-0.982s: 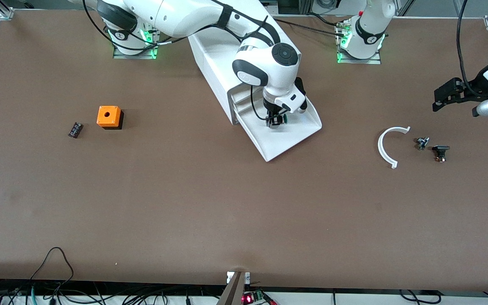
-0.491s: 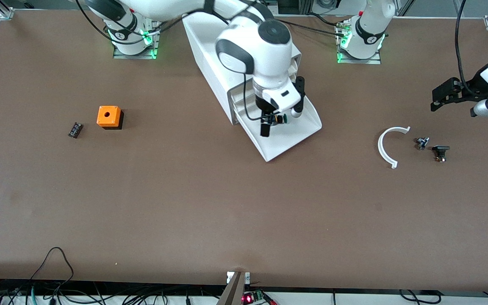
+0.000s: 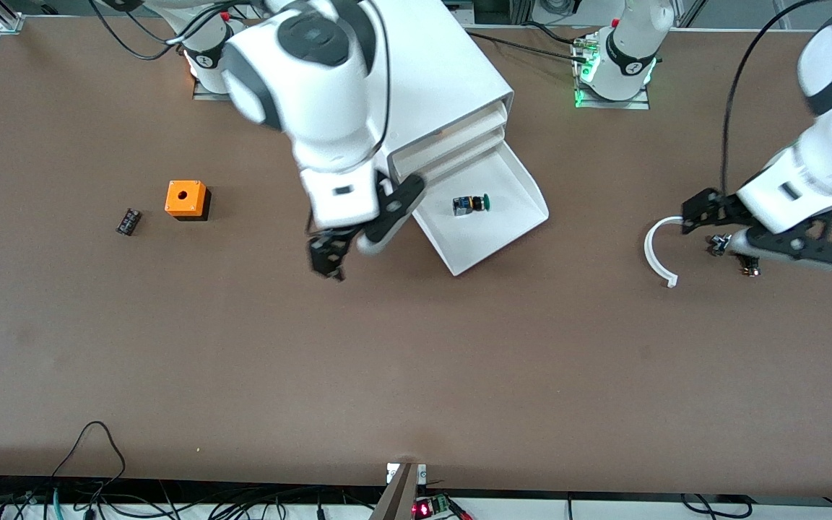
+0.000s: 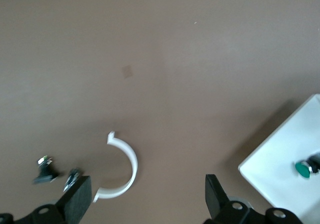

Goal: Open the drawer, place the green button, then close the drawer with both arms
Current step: 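Withdraw the right gripper while the left gripper reaches the drawer front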

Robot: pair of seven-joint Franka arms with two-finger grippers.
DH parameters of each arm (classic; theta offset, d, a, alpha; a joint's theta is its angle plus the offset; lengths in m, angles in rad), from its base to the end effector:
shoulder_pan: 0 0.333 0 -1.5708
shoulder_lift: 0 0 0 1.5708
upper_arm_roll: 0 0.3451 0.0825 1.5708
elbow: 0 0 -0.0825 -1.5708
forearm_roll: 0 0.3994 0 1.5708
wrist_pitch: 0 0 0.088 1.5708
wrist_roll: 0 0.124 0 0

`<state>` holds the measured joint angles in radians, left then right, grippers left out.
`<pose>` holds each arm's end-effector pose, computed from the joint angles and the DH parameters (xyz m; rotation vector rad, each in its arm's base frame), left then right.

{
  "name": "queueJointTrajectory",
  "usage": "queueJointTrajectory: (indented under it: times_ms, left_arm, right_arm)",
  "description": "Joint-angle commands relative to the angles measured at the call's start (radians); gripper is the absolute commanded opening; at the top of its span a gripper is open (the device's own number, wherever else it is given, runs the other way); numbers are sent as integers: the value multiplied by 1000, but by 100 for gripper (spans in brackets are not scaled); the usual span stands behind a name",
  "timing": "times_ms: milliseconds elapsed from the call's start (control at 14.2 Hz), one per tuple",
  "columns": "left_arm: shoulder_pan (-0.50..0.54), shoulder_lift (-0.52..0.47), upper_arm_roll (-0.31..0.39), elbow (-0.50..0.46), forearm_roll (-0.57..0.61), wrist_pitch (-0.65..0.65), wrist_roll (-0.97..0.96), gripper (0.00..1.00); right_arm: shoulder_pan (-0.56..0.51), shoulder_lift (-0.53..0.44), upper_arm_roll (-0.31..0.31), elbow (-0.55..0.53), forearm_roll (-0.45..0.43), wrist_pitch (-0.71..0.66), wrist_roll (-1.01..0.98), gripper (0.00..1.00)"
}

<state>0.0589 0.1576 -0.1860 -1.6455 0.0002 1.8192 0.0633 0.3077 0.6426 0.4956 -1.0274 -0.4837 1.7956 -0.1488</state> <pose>0.6286 -0.0731 0.5283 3.0984 -0.2920 0.0278 0.6515 0.4256 0.5264 2.6908 1.3025 0.3522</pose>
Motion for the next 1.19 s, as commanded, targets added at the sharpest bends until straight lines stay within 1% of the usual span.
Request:
queueJointTrajectory:
  times_ms: [0,70,140,211,281,351,491,632,702,772,912,1053,1123]
  left_arm:
    - [-31,6,-44,-127,17,162,-171,100]
    - [-50,20,-55,-175,20,240,-257,100]
    - [-65,34,-61,-221,21,327,-331,100]
    - [-83,54,-63,-259,21,397,-396,100]
    - [-105,86,-63,-275,21,447,-460,100]
    - [-132,120,-63,-281,24,486,-541,100]
    - [-175,172,-61,-292,29,538,-728,100]
    - [-195,226,-61,-293,29,577,-828,100]
    - [-214,249,-58,-303,29,590,-861,100]
    - [-224,269,-55,-312,27,606,-894,100]
    - [-229,284,-49,-362,29,669,-959,100]
    - [-237,292,-49,-417,29,721,-1002,100]
    - [-237,295,-49,-436,27,729,-1026,100]
  right_arm:
    - [-81,-63,-73,-112,124,19,159,100]
    - [-85,-84,-128,-138,178,13,185,100]
    - [-85,-115,-178,-184,204,8,201,100]
    - [-85,-142,-216,-245,211,13,248,100]
    - [-87,-156,-245,-282,211,18,299,100]
    - [-90,-159,-259,-298,212,8,371,100]
    - [-104,-173,-262,-339,212,2,545,100]
    - [-140,-199,-262,-388,214,-1,655,100]
    - [-171,-217,-262,-408,220,-1,661,100]
    - [-220,-231,-261,-424,255,1,663,100]
    - [-310,-242,-262,-421,338,-5,657,100]
    - [-334,-270,-265,-416,341,-33,664,100]
    - [-335,-297,-291,-415,340,-47,663,100]
